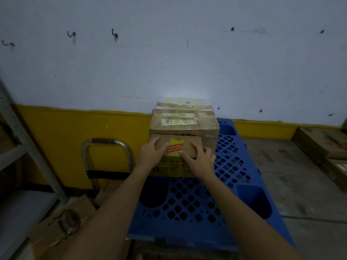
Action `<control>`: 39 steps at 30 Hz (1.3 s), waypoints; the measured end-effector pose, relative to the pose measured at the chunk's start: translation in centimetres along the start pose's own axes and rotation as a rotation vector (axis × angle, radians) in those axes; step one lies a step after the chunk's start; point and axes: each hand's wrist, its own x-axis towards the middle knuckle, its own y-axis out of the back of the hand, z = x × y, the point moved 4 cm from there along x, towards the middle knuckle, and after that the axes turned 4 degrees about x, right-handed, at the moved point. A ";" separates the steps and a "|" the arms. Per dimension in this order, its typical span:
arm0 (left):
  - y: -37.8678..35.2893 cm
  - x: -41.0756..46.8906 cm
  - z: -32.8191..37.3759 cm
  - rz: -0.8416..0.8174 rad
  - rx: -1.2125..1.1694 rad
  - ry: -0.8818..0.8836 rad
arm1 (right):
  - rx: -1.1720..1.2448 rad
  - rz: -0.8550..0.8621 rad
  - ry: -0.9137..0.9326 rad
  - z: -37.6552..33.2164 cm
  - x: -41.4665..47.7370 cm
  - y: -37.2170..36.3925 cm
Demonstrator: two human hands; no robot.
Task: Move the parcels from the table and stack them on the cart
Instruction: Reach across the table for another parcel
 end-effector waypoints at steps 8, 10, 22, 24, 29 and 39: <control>0.1 0.0 0.0 0.001 0.015 0.008 | 0.012 -0.003 0.003 0.3 0.2 -0.2; 0.1 0.1 -0.1 -0.026 0.036 -0.003 | 0.009 -0.024 0.005 0.3 0.2 -0.1; 2.1 -0.5 0.8 -0.107 0.290 0.002 | -0.358 -0.113 0.111 -1.1 -0.4 2.3; 2.8 -1.3 1.5 -0.035 0.305 -0.017 | -0.391 -0.087 0.156 -1.3 -0.7 3.1; 4.2 -4.0 3.1 0.094 0.275 -0.018 | -0.436 -0.090 0.232 -0.9 -2.5 5.1; -0.9 -12.0 14.7 0.229 0.115 -0.163 | -0.524 -0.017 0.437 5.5 -8.5 15.8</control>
